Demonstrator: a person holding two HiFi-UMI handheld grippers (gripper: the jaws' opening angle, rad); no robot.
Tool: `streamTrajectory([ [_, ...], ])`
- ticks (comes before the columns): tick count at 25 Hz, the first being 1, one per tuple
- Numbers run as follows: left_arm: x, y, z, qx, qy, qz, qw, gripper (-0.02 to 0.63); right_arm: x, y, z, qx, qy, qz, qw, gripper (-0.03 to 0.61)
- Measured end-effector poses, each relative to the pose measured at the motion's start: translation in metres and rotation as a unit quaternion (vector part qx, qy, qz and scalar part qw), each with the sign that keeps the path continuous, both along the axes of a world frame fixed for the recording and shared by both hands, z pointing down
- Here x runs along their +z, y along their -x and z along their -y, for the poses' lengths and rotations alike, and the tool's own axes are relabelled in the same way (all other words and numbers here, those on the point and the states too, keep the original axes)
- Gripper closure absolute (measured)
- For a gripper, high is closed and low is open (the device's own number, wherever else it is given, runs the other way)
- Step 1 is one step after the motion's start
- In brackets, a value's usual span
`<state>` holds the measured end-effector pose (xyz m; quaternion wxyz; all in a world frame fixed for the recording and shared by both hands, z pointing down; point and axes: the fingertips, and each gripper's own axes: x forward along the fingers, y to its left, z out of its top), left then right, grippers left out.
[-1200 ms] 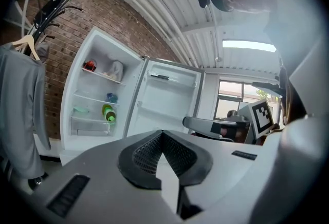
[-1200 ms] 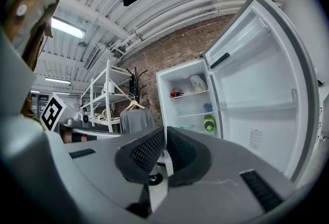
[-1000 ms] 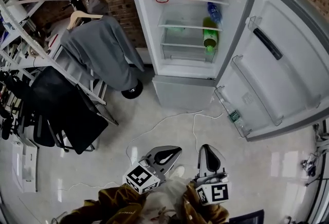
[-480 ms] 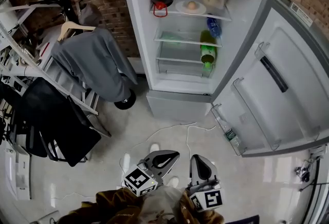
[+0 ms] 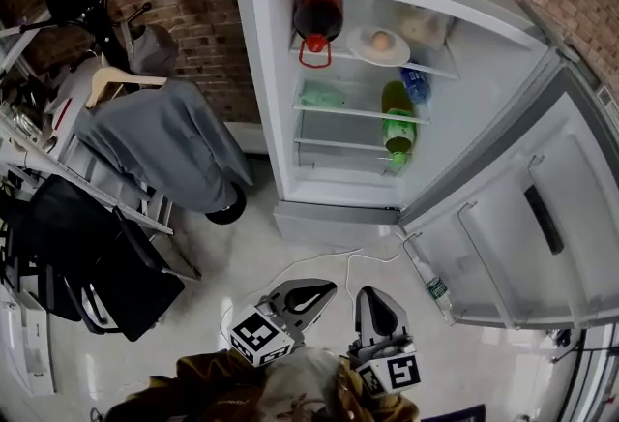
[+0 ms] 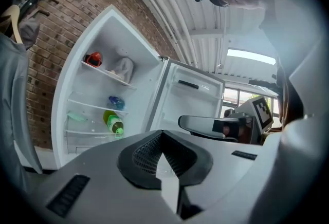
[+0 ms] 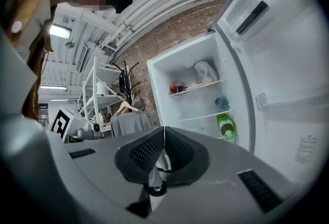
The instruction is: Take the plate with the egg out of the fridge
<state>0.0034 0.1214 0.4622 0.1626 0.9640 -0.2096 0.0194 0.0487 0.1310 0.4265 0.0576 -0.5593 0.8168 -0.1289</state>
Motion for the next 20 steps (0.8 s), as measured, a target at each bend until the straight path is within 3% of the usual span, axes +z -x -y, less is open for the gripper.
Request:
streamTrajectory([
  [6, 0.006, 0.049, 0.061, -0.016, 0.003, -0.003, 0.9999, 0.618, 0.02, 0.031, 0.057, 0.005, 0.03, -0.017, 0.999, 0.572],
  [11, 0.004, 0.085, 0.089, -0.031, 0.004, -0.015, 0.9994, 0.618, 0.016, 0.058, 0.09, 0.001, 0.025, -0.019, 0.999, 0.572],
  [20, 0.006, 0.101, 0.098, -0.022, 0.02, -0.029, 0.9991, 0.618, 0.012, 0.087, 0.104, -0.01, 0.024, -0.043, 0.999, 0.572],
])
